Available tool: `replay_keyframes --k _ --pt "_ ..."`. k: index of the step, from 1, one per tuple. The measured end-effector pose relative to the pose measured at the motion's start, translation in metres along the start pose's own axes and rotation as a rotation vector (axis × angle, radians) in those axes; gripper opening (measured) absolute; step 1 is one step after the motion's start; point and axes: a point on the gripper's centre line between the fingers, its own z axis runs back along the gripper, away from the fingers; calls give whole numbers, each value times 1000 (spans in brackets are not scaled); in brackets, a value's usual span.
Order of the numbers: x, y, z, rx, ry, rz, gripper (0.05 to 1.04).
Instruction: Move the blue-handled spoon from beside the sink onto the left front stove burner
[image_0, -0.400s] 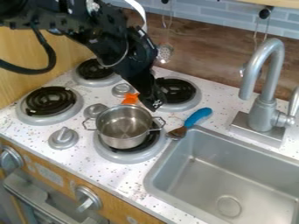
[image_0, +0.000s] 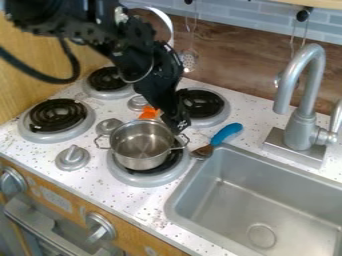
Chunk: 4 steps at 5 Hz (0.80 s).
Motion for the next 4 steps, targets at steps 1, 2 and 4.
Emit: replay_keyframes --k 1,2,4 --pt "13 2 -25 -35 43 12 1006" --pt "30 4 -51 -69 70 41 1005" --pt "59 9 -94 -101 88 65 1005"
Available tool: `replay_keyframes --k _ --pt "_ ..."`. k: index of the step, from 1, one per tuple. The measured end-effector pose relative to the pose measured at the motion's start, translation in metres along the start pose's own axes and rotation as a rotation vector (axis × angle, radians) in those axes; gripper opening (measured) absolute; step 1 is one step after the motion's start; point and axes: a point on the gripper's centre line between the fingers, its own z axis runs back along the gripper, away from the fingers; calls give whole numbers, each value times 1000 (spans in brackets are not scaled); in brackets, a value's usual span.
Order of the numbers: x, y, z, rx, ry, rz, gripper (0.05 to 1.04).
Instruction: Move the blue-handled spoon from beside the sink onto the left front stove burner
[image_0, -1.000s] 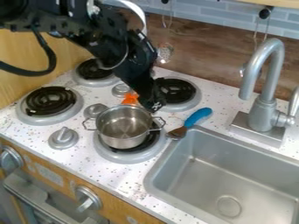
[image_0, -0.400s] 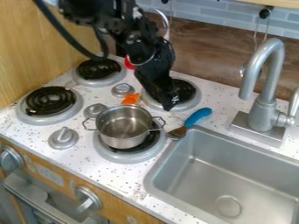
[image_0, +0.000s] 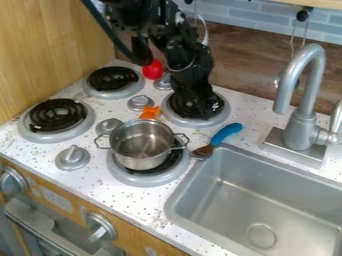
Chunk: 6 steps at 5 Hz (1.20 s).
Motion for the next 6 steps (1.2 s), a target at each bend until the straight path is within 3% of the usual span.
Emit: replay_keyframes --k 2,4,5,6 --pt "13 -12 -35 -89 69 -24 1005" --pt "22 -42 -58 -174 99 -82 1006" --pt "20 -46 -64 -190 121 -79 1006" --pt "12 -44 -66 -167 154 -47 1006"
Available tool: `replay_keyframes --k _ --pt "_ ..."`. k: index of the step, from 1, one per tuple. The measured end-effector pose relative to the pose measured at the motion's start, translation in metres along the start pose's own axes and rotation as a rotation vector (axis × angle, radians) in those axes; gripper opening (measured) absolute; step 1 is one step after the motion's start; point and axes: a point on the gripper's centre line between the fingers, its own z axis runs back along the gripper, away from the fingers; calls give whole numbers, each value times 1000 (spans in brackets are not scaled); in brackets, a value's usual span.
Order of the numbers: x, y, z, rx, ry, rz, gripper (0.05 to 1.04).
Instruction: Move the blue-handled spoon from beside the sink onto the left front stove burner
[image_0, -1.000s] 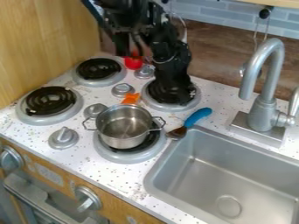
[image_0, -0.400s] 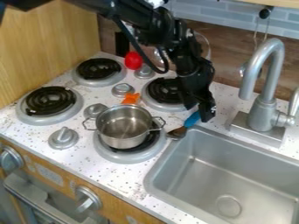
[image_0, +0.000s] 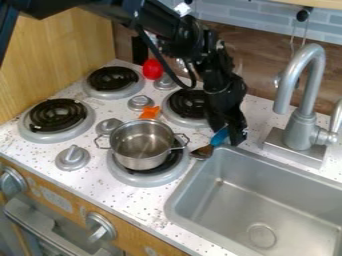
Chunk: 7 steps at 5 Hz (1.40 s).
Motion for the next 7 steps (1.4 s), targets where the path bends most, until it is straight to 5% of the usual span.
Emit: replay_keyframes --k 3,5,7 --pt "-9 16 2 35 24 50 957" --pt "-9 20 -4 73 13 58 470" --pt "-10 22 -3 76 11 63 450"
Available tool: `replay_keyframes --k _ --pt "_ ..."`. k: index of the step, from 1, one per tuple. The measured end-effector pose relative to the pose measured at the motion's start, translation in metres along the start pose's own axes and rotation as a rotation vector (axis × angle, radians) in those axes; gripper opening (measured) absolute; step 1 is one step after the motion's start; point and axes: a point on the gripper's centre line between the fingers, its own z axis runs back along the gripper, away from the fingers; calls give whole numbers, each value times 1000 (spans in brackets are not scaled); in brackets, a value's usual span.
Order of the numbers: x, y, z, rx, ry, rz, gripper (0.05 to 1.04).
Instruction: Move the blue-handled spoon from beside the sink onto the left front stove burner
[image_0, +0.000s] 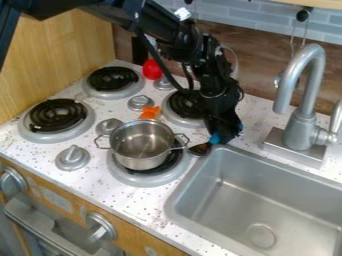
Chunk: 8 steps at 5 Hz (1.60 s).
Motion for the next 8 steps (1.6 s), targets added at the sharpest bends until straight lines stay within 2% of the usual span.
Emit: replay_keyframes --k 1,2,4,5,6,7,8 --pt "1 -1 2 -2 -22 6 449" --pt "1 -13 5 -70 -55 34 449" --pt "18 -33 37 -137 -140 82 442" --pt "23 -33 58 -129 -168 110 442" --pt "17 -22 94 -80 -197 155 442" --pt "0 5 129 -9 -224 252 442" --pt "-25 37 149 81 -233 354 442"
